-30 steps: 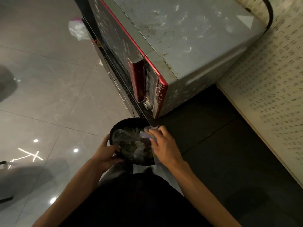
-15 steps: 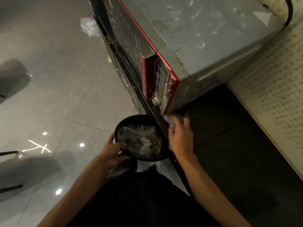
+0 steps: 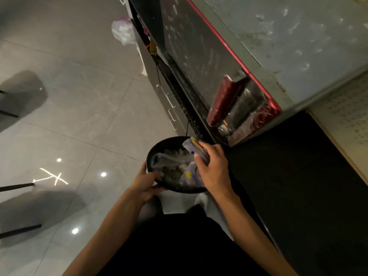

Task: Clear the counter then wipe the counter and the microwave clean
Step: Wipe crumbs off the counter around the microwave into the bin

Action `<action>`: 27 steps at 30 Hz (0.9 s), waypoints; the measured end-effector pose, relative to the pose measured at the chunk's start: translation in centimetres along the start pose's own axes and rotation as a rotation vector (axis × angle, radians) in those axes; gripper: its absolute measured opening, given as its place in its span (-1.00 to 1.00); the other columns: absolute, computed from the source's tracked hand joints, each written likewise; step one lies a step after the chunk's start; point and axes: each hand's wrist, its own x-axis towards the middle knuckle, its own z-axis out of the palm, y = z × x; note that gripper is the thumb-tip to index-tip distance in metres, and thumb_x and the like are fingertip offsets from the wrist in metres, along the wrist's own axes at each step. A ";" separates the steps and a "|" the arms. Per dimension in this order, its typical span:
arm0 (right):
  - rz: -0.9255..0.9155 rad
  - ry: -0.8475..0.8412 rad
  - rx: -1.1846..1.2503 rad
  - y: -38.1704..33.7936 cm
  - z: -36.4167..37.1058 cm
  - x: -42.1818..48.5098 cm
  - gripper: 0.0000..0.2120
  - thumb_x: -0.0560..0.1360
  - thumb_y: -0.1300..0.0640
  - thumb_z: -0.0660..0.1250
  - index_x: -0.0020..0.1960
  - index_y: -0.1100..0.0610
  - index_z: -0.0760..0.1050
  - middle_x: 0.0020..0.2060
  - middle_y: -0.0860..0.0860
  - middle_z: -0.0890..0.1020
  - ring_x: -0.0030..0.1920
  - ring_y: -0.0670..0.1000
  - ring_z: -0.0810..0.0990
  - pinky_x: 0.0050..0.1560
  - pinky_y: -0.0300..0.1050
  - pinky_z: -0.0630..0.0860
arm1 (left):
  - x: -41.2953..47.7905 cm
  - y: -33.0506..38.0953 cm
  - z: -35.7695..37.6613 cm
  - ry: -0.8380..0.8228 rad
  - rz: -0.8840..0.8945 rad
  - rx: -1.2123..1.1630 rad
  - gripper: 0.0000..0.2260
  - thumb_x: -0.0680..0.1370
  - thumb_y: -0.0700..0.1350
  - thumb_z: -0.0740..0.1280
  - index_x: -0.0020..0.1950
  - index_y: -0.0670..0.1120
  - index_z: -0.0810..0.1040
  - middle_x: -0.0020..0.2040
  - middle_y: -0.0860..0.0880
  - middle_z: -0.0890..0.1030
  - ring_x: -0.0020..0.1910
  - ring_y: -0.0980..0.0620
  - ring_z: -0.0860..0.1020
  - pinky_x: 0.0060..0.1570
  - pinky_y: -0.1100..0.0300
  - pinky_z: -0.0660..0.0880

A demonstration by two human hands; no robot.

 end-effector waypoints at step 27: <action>0.153 0.289 0.105 -18.8 21.8 29.5 -0.65 0.56 0.10 0.40 0.34 0.03 0.53 0.16 -0.04 0.50 0.08 -0.23 0.53 -0.04 -0.55 0.44 | 19.0 37.0 -16.4 -0.118 0.041 0.067 -0.39 0.51 -0.53 0.22 0.47 -0.05 0.32 0.11 -0.23 0.50 -0.08 -0.17 0.57 -0.32 -0.12 0.68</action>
